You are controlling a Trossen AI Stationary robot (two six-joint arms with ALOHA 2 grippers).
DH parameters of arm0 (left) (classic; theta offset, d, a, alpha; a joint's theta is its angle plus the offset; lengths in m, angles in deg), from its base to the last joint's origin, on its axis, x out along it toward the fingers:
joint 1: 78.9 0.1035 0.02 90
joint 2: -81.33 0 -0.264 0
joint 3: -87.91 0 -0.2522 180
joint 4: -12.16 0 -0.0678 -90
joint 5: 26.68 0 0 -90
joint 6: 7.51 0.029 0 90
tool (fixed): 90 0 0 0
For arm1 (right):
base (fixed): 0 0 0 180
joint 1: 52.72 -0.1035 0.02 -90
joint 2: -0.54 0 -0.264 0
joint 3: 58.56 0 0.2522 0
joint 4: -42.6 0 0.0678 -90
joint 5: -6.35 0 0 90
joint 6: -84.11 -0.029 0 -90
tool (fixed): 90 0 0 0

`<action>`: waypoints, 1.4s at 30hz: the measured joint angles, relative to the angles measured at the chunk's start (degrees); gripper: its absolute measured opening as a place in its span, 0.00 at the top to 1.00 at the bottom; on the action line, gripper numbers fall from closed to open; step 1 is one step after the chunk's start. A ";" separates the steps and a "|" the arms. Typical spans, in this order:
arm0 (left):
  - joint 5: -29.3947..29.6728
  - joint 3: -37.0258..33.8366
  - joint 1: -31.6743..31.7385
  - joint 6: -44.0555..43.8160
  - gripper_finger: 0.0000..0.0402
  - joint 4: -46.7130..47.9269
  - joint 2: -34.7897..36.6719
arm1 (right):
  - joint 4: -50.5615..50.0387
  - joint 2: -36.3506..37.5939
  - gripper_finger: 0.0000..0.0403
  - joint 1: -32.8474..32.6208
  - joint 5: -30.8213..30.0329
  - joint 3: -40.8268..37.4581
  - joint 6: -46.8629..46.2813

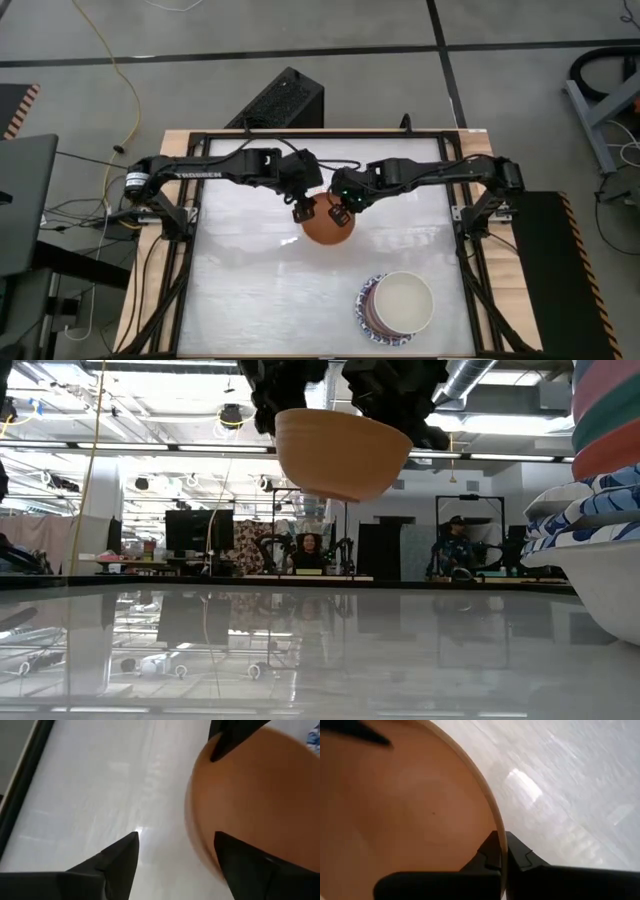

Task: Nest bowls inside each other
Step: Stack the light orange bowl on top of the other white bowl

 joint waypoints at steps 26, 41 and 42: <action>1.97 -0.09 1.94 -0.45 0.38 5.55 12.04 | -7.58 8.11 0.98 16.12 1.08 0.00 10.53; 1.68 -0.09 1.69 -1.51 0.38 6.27 12.53 | -28.59 23.21 0.98 26.53 -4.68 0.00 9.34; 1.68 -0.09 1.67 -1.54 0.38 6.21 12.61 | -30.50 24.11 0.98 26.20 -4.92 -0.07 8.19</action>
